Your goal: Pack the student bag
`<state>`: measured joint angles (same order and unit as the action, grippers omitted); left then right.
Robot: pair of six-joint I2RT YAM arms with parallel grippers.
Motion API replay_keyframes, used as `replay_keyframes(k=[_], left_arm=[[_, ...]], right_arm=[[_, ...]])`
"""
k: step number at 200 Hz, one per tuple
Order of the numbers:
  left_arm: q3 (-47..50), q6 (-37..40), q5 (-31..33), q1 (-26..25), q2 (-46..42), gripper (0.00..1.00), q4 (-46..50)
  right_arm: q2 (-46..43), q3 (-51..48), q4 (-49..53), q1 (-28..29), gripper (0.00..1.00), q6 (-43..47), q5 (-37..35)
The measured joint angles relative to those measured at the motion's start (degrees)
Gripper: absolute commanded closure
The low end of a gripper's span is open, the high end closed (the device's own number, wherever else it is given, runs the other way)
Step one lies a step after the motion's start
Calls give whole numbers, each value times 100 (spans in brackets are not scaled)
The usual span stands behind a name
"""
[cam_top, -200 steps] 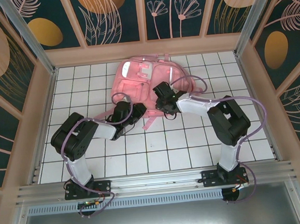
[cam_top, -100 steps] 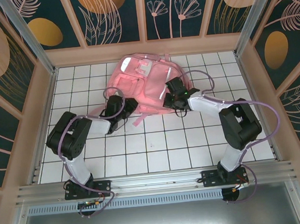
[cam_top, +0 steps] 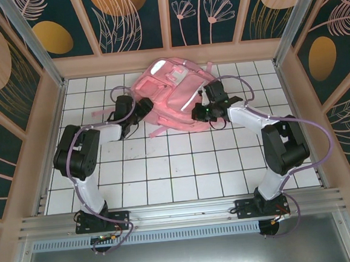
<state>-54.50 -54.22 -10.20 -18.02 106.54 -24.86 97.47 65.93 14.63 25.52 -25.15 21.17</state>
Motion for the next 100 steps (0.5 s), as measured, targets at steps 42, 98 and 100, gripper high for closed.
replay_keyframes(k=[42,98,100], left_arm=[[1021,-483,-201,-20,-1738,14,275],[1397,-1121,-293,-92,-2446,17,144],[1397,-1139,-293,-96,-2415,17,140]], right_arm=[[254,352,-634,431,100,-400,848],[946,1043,-933,1093,100,-415,1239],[949,1043,-935,1108,100,-417,1241]])
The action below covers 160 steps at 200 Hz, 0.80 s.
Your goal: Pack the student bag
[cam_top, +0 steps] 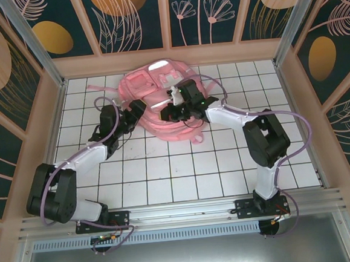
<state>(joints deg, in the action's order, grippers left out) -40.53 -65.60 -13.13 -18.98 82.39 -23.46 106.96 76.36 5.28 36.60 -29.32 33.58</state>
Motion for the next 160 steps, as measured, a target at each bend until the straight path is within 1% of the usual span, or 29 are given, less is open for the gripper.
replay_keyframes(k=[18,29,39,48,54,59,64,68,69,98,132,146,160], left_arm=[[-11,-74,2,-48,302,24,-42],[-48,-92,2,-87,538,33,-44],[-101,-114,-13,-109,737,44,-76],[-177,-162,-63,-109,909,53,-118],[-216,-186,-114,-116,994,62,-160],[-245,-170,-160,-125,1060,72,-188],[-271,-170,-188,-131,1121,86,-195],[-284,-190,-210,-131,1161,99,-205],[-291,-173,-216,-133,1174,100,-205],[-352,-22,-297,-212,1272,100,-138],[-437,291,-247,-306,1167,100,168],[-448,398,-179,-302,1091,100,275],[-448,476,-140,-293,1045,100,348]], right_arm=[[0,0,-17,101,100,2,39],[0,0,-22,160,100,4,44],[0,-17,-24,210,100,11,31],[0,-79,-35,245,100,35,-24],[-2,-133,-35,258,100,50,-66],[-2,-177,-35,267,100,52,-98],[-2,-221,-35,273,100,74,-136],[-2,-245,-31,280,100,96,-168],[-2,-256,-31,282,100,96,-188],[-48,-374,251,306,100,468,-568],[-417,-367,1097,348,100,1217,-1620],[-573,-367,1460,168,100,1469,-1908],[-664,-367,1744,-192,100,1694,-2118]])
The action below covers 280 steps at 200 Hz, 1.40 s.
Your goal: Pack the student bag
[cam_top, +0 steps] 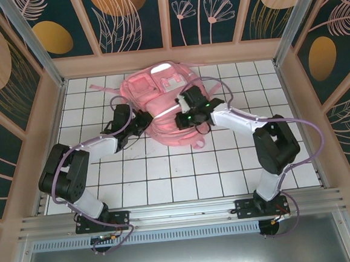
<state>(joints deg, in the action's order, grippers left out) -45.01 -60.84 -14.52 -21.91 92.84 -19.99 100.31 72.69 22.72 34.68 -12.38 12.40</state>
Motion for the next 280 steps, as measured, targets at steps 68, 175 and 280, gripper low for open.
replay_keyframes(k=[68,175,280], left_arm=[[-133,404,-92,42,-66,100,214],[-2472,1672,168,468,1777,35,1211],[-778,1333,575,520,-909,2,1482]], right_arm=[[210,472,527,-728,100,452,-1537],[-654,-1287,-1165,223,100,81,337],[352,-743,-2706,737,100,-1211,981]])
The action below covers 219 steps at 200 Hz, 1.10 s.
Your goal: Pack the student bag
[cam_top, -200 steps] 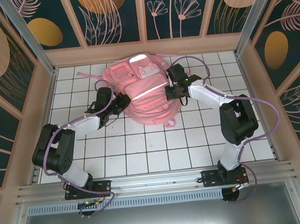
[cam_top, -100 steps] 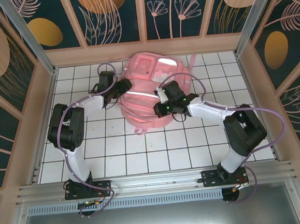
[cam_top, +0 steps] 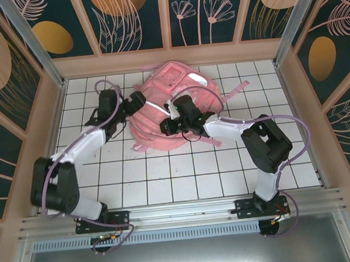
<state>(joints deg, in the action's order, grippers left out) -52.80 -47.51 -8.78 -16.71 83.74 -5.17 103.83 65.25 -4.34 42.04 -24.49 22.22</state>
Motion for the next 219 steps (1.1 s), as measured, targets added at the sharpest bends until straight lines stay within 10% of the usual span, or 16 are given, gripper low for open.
replay_keyframes(k=[60,91,219], left_arm=[[1591,-1228,-90,-306,31,13,-837],[1515,-1412,52,-431,573,100,-1405],[1119,-977,63,-509,682,100,-1021]], right_arm=[[0,9,-208,-11,100,-407,216],[-7,-13,-210,-11,100,-468,280],[-105,979,3012,-756,100,2177,-2326]])
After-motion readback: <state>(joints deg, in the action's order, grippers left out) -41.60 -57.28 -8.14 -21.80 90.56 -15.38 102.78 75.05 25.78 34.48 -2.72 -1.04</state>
